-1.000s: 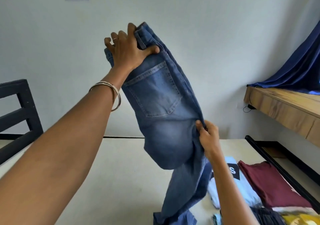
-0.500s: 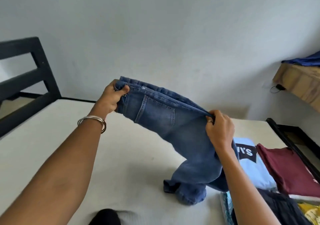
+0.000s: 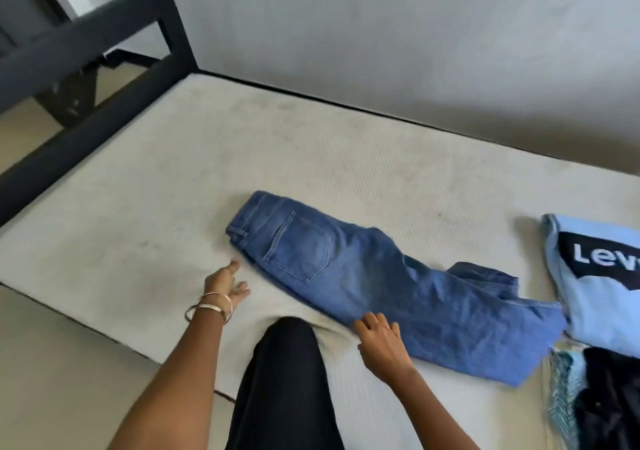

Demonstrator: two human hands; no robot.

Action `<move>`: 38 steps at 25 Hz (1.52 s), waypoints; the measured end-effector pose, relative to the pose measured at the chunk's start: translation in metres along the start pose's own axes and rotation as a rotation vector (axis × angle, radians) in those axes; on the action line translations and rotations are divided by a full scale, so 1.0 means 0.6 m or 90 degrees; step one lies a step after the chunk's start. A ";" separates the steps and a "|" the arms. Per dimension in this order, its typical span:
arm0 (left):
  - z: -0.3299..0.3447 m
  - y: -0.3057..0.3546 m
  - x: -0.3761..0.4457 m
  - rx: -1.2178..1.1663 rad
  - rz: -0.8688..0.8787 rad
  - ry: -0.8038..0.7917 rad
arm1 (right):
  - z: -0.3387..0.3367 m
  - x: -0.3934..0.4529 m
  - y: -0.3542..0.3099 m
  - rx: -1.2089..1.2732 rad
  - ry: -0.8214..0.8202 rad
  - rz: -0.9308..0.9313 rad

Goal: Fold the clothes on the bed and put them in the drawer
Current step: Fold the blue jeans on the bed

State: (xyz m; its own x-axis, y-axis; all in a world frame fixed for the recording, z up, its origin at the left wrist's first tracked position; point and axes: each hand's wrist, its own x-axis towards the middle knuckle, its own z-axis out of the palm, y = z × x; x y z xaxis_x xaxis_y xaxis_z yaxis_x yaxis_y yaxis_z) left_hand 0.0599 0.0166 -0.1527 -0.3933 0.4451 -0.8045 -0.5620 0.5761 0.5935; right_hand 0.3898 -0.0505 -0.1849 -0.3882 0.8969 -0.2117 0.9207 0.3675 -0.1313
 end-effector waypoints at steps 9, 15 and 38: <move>0.100 0.004 0.073 0.036 0.029 0.096 | 0.007 0.023 0.016 -0.089 0.092 0.085; 0.084 0.024 0.061 -0.311 0.248 -0.085 | 0.001 0.043 -0.018 -0.068 0.296 0.002; 0.348 -0.257 -0.207 0.933 0.994 -0.155 | -0.106 -0.027 0.121 1.002 0.245 0.316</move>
State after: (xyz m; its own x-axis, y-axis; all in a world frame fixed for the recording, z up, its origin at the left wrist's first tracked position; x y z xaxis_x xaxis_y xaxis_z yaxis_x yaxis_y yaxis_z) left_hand 0.3475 0.0156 -0.1395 0.2865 0.9420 0.1749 0.9037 -0.3263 0.2771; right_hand 0.4657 -0.0226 -0.1294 0.1544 0.9324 -0.3269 -0.0793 -0.3181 -0.9447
